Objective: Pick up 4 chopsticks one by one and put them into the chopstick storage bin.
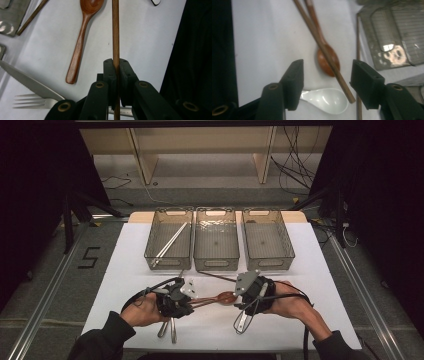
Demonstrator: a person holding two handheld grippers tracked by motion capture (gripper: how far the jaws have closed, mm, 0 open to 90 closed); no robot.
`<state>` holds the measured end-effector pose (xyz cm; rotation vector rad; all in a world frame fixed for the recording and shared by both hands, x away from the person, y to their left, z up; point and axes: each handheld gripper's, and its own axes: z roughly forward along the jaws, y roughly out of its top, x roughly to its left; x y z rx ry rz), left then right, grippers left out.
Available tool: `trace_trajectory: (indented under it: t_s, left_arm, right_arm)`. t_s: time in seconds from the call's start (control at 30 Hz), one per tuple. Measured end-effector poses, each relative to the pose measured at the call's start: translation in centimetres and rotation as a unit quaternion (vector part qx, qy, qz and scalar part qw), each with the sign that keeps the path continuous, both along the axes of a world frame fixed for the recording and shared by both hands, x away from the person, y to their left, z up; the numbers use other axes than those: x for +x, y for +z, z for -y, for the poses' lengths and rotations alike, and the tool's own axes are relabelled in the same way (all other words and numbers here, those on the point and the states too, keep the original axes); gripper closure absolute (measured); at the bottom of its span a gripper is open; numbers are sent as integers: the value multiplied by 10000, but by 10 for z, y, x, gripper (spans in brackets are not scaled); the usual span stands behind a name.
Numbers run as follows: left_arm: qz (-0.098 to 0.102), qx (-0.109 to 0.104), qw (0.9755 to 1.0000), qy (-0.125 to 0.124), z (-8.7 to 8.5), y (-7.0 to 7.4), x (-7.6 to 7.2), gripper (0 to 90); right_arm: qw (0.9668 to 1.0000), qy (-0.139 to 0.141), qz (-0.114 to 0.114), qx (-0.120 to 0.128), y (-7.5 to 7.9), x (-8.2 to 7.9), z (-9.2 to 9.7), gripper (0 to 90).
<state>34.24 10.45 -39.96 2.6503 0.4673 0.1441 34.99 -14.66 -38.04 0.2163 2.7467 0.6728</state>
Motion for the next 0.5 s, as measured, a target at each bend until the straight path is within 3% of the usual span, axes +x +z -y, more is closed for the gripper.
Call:
trace_trajectory:
  t_s: [0.2,0.27,0.37,0.43,0.5]
  left_arm:
    - [48,-57,9996,259,-10,6,5,851]
    - [74,-130,9990,412,-15,8,8,851]
    - [96,-298,9971,693,-23,12,11,851]
    - [99,-399,9954,871,-27,14,14,851]
    - [90,-458,9938,1013,-32,16,18,851]
  right_arm:
    - [9954,-632,86,708,4,8,13,355]
    - [9904,-916,63,1035,5,10,20,345]
    - [9846,-1166,34,1301,4,11,29,327]
    - [9787,-1414,-22,1489,-1,10,35,319]
    - [9754,-1494,-94,1619,-6,9,39,313]
